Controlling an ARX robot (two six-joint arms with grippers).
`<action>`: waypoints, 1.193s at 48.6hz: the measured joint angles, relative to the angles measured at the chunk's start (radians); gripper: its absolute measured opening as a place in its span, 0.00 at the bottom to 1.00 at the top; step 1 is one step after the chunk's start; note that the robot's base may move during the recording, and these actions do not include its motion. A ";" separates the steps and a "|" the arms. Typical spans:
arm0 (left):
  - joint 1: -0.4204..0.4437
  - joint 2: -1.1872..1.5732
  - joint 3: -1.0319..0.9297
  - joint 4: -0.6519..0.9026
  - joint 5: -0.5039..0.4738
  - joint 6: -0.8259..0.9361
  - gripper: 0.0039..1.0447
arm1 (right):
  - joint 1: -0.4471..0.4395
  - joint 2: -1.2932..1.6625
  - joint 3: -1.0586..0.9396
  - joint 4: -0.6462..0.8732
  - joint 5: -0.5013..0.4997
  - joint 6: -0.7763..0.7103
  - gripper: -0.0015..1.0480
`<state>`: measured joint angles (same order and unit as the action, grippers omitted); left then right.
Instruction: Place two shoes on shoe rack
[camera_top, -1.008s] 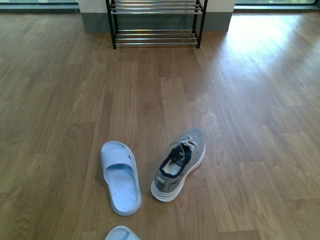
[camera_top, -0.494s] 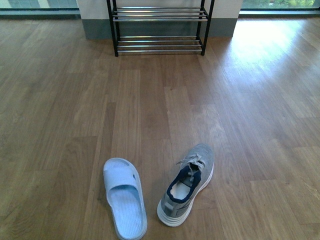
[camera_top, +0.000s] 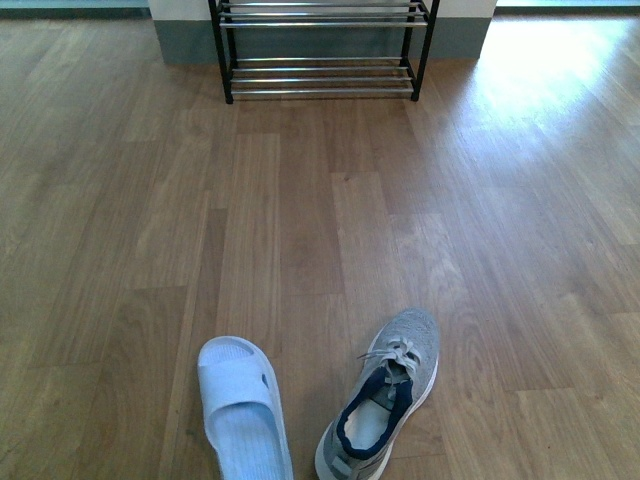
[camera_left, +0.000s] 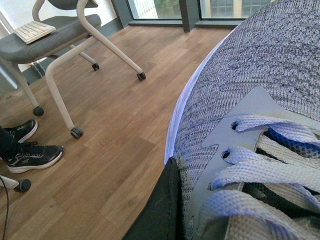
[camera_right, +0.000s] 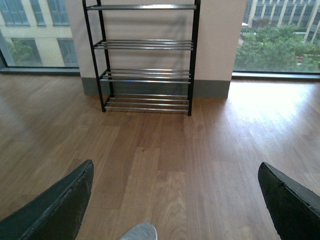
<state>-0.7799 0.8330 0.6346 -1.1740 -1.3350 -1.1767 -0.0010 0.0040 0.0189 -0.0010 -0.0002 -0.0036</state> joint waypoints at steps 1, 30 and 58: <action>0.000 0.000 0.000 0.000 0.000 0.000 0.03 | 0.000 0.000 0.000 0.000 0.000 0.000 0.91; 0.000 0.000 0.000 0.000 0.001 0.000 0.03 | -0.078 1.261 0.298 0.563 -0.154 0.069 0.91; 0.000 0.000 0.000 0.000 0.001 0.000 0.03 | 0.040 2.399 0.778 0.509 -0.183 0.210 0.91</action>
<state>-0.7803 0.8330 0.6346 -1.1740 -1.3338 -1.1763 0.0387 2.4027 0.7971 0.5083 -0.1829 0.2066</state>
